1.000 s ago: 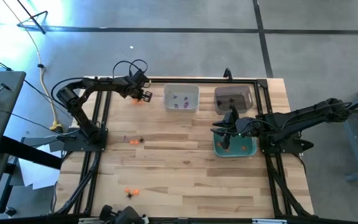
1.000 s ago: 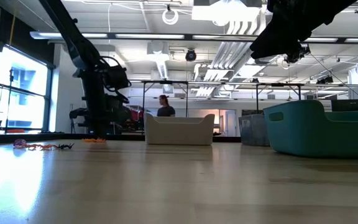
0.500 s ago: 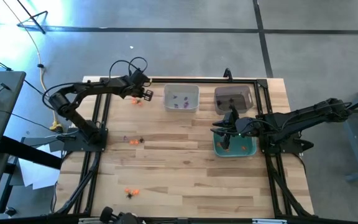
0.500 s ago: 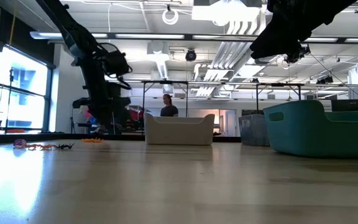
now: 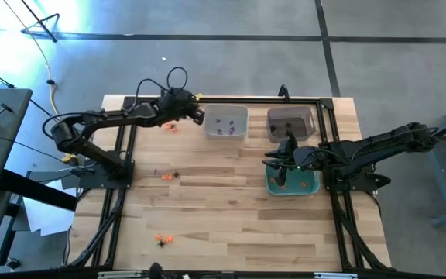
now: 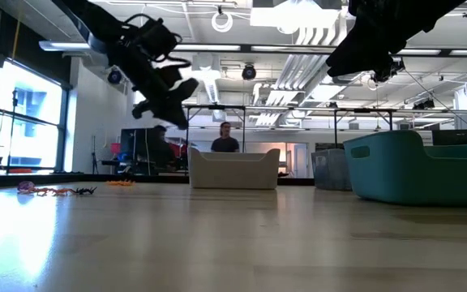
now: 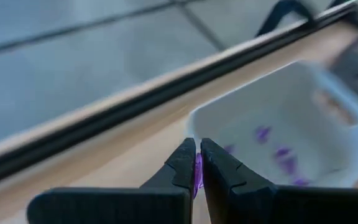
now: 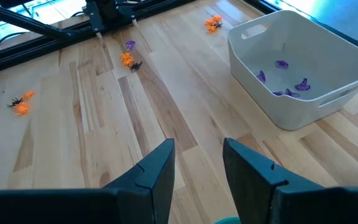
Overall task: Sort Halloween decoration
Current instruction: Put the purple witch hat toy into the white bin, then put the orange spider toy into the green bin
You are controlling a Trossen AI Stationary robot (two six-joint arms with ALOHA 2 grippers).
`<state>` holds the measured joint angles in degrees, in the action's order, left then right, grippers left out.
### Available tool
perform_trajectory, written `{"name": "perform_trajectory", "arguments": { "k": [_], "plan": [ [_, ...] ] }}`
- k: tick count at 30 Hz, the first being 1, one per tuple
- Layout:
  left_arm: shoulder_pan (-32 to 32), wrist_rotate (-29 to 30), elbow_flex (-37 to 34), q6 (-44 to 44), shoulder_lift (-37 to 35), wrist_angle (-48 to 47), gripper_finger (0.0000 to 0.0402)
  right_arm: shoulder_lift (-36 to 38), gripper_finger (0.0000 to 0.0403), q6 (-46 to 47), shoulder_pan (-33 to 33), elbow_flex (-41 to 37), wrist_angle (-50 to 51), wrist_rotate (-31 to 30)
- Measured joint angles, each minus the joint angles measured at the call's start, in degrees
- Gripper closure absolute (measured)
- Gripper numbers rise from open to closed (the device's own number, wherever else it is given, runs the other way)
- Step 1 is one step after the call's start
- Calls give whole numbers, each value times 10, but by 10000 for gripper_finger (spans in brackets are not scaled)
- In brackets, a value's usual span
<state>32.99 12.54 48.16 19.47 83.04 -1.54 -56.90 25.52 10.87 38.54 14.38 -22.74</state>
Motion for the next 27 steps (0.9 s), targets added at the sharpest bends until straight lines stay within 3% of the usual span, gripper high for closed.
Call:
{"name": "perform_trajectory", "arguments": {
  "k": [8, 16, 27],
  "plan": [
    [-39, -12, 1, -26, 44, 122, 394, 0, 269, 0, 0, 0, 0, 0],
    [-40, -32, 1, -21, 66, 150, 391, 0, 269, 0, 0, 0, 0, 0],
    [-40, -32, 1, -16, 63, 149, 329, 0, 269, 0, 0, 0, 0, 0]
  ]
}}
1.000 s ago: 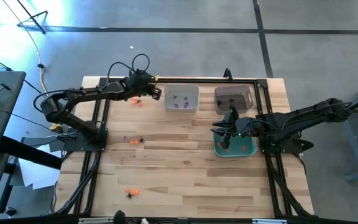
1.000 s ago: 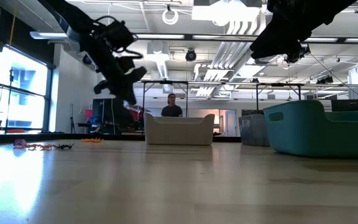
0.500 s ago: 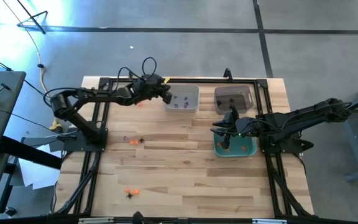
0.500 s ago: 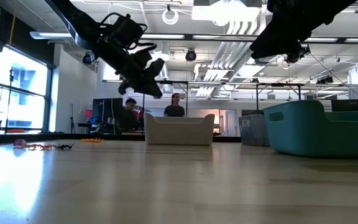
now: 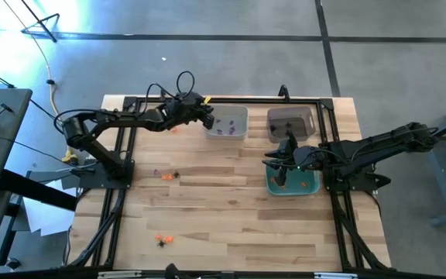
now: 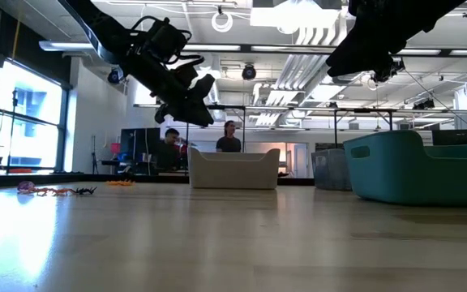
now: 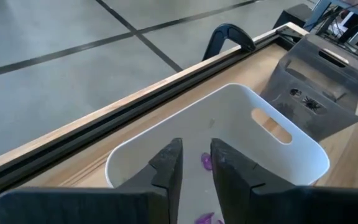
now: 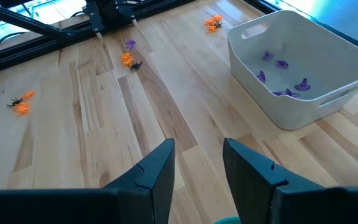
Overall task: Sort Halloween decoration
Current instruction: Put the orange spider toy into the green bin
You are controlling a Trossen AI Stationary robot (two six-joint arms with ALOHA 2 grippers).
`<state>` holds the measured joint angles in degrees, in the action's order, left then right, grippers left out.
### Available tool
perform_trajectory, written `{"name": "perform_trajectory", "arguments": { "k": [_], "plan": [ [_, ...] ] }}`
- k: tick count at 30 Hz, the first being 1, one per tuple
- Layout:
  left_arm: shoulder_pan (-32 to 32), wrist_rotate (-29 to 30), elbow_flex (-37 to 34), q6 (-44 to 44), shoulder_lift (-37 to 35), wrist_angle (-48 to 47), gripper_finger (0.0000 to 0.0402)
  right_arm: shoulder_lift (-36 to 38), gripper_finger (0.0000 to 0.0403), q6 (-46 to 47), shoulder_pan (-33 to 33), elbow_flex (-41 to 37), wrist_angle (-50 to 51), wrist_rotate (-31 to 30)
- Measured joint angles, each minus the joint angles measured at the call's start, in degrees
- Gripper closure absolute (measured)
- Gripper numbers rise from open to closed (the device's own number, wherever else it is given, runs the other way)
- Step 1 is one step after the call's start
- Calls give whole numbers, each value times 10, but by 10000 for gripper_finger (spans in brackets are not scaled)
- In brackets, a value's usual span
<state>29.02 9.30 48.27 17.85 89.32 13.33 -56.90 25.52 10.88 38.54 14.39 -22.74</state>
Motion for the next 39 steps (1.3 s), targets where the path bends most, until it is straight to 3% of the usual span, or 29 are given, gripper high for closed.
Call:
{"name": "perform_trajectory", "arguments": {
  "k": [12, 23, 30, 39],
  "plan": [
    [5, 7, 0, 6, -14, -47, 341, 0, 269, 0, 0, 0, 0, 0],
    [37, 99, -14, 36, -126, -289, 344, 0, 269, 0, 0, 0, 0, 0],
    [63, 108, -91, 71, -173, -281, 344, 0, 269, 0, 0, 0, 0, 0],
    [90, 94, -131, 76, -165, -248, 344, 0, 269, 0, 0, 0, 0, 0]
  ]
}}
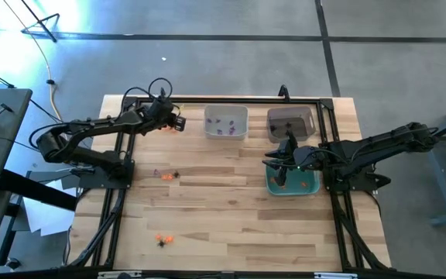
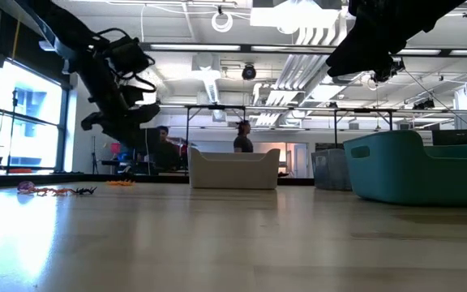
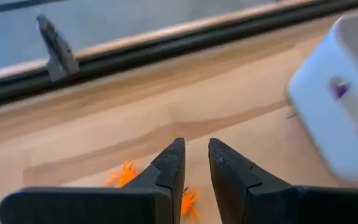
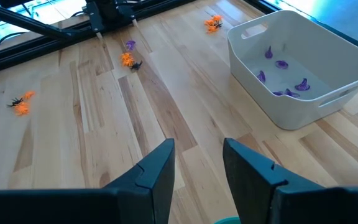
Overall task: Sort Halloween decoration
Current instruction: Put the orange spider toy into the green bin
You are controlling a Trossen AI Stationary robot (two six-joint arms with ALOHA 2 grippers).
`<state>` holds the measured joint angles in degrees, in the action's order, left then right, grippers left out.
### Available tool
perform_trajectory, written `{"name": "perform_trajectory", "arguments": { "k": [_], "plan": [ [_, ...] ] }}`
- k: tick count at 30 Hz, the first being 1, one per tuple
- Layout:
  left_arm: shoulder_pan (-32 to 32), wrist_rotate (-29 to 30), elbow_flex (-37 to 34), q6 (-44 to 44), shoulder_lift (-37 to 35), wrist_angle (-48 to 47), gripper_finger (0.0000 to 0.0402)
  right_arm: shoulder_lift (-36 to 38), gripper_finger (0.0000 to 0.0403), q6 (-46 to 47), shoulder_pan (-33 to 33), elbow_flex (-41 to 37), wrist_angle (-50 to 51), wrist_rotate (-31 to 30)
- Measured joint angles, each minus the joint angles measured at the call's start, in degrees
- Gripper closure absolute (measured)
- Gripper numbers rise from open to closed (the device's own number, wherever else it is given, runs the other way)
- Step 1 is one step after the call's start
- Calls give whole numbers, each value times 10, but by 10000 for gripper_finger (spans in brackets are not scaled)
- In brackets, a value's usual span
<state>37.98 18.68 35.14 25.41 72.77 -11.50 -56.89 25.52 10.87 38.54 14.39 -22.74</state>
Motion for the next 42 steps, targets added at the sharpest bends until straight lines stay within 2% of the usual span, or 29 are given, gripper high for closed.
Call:
{"name": "perform_trajectory", "arguments": {
  "k": [14, 25, 36, 42],
  "plan": [
    [11, -1, -5, 10, 104, 13, 341, 0, 269, 0, 0, 0, 0, 0],
    [11, -4, -5, 7, 109, 8, 279, 0, 269, 0, 0, 0, 0, 0],
    [5, -23, -5, 15, 110, -2, 277, 0, 269, 0, 0, 0, 0, 0],
    [5, -29, -4, 29, 141, 1, 275, 0, 269, 0, 0, 0, 0, 0]
  ]
}}
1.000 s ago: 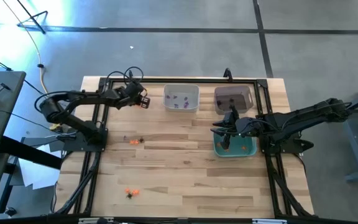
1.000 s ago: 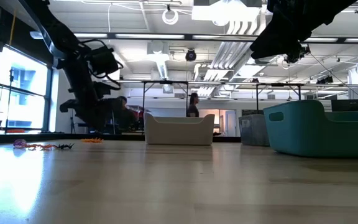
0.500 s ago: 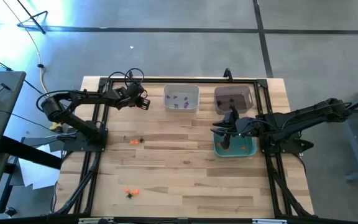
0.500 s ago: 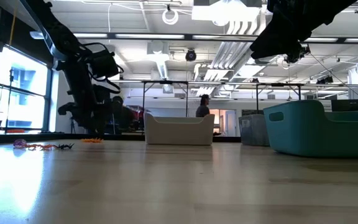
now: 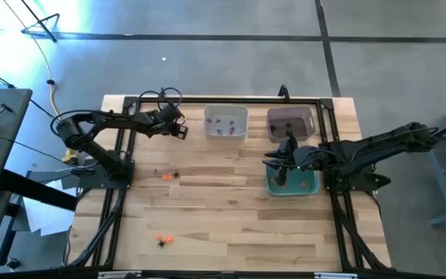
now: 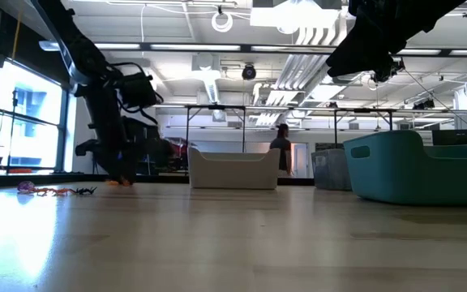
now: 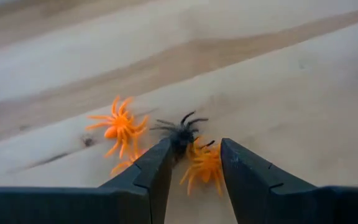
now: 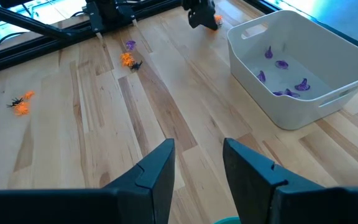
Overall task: Sort Halloween decoration
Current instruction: Put the orange spider toy into the green bin
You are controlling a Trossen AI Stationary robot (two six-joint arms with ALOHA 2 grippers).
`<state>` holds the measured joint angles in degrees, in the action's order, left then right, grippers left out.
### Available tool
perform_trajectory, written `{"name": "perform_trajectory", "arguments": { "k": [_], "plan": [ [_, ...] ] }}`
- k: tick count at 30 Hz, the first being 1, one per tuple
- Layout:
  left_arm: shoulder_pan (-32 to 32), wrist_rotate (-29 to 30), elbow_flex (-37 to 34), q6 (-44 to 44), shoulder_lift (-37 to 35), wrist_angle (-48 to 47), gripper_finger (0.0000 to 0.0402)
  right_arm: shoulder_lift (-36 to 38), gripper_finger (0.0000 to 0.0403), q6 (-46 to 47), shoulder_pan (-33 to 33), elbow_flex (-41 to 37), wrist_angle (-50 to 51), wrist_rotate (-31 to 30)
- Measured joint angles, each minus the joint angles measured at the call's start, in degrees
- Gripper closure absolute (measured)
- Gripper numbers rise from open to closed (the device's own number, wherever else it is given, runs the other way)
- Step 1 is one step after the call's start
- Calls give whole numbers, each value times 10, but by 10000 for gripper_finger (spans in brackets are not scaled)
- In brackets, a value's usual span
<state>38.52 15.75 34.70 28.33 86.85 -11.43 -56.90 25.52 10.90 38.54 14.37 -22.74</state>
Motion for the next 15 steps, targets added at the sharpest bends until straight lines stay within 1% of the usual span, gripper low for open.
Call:
{"name": "perform_trajectory", "arguments": {
  "k": [3, 7, 15],
  "plan": [
    [0, 4, 2, 2, 22, 18, 275, 0, 269, 0, 0, 0, 0, 0],
    [-1, 6, 2, 2, 32, 29, 275, 0, 269, 0, 0, 0, 0, 0],
    [-14, -10, -1, 4, 2, 21, 275, 0, 269, 0, 0, 0, 0, 0]
  ]
}}
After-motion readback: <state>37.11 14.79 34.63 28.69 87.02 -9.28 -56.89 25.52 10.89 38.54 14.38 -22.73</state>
